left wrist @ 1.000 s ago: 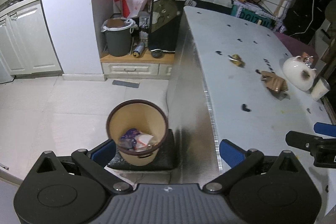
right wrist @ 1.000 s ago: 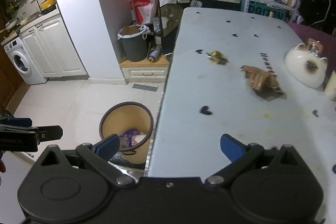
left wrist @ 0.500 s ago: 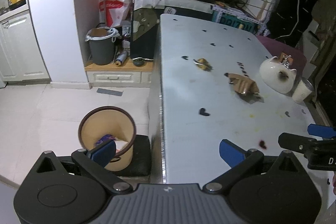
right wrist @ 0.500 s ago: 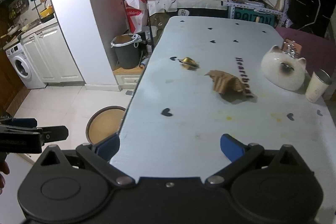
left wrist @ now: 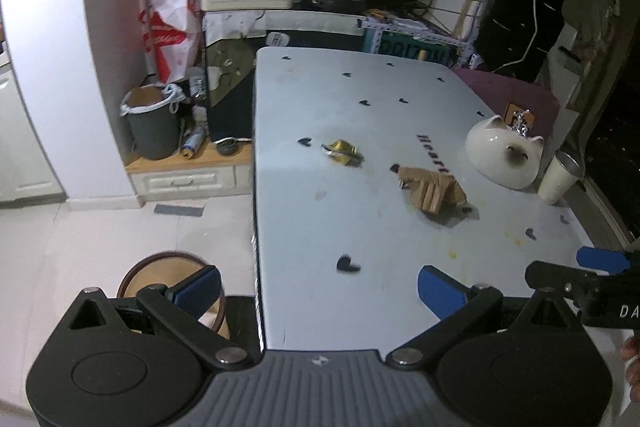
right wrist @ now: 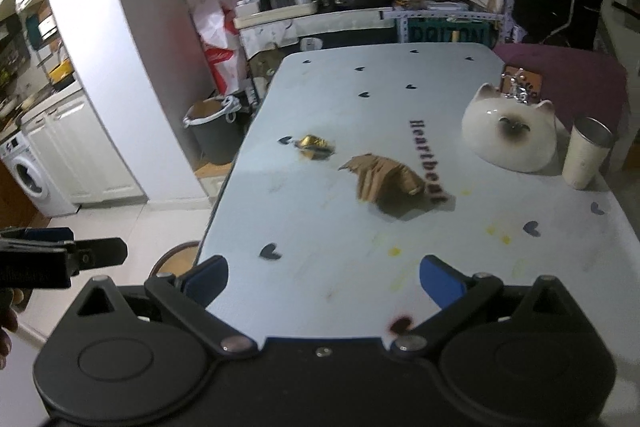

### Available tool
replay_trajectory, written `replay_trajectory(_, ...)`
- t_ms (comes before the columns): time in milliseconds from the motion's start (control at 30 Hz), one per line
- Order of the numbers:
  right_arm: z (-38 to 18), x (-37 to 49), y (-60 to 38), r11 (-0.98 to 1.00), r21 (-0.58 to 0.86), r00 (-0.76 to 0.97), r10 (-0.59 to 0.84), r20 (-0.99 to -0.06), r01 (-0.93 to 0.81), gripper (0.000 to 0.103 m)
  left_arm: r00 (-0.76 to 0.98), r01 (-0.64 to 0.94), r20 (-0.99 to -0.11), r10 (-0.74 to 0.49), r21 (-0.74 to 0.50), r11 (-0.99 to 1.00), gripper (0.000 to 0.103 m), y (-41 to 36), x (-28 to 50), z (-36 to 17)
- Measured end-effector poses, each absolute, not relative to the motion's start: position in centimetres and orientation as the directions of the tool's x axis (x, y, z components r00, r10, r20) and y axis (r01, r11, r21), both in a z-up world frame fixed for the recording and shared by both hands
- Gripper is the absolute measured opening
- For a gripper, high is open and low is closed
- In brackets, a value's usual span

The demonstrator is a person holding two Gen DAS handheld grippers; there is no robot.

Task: Collect trash
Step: 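Move the left tool to the gold wrapper while the right tool approaches the brown paper bag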

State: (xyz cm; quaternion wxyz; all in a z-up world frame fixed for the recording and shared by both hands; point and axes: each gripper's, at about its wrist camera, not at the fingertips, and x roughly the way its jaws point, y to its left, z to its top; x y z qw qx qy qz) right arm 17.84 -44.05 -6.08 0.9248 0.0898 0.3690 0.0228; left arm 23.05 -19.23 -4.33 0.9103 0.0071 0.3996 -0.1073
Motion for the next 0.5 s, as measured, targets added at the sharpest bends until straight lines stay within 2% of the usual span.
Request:
replay_trajectory(233,-7.9,22.4,-45.7,0.985,0.156,0.718,0.055,-0.694,0.076,0.103,0.675,0.292,-0.688,-0.268,-0.086,0.953,0.103,-21.0,29.2,-4.9)
replay_trajectory(500,-10.5,28.5,-47.0,0.995,0.095,0.726,0.041,-0.687,0.034,0.103,0.641,0.4,-0.667,-0.379,-0.131,0.907,0.102,-23.4,36.5,-7.8)
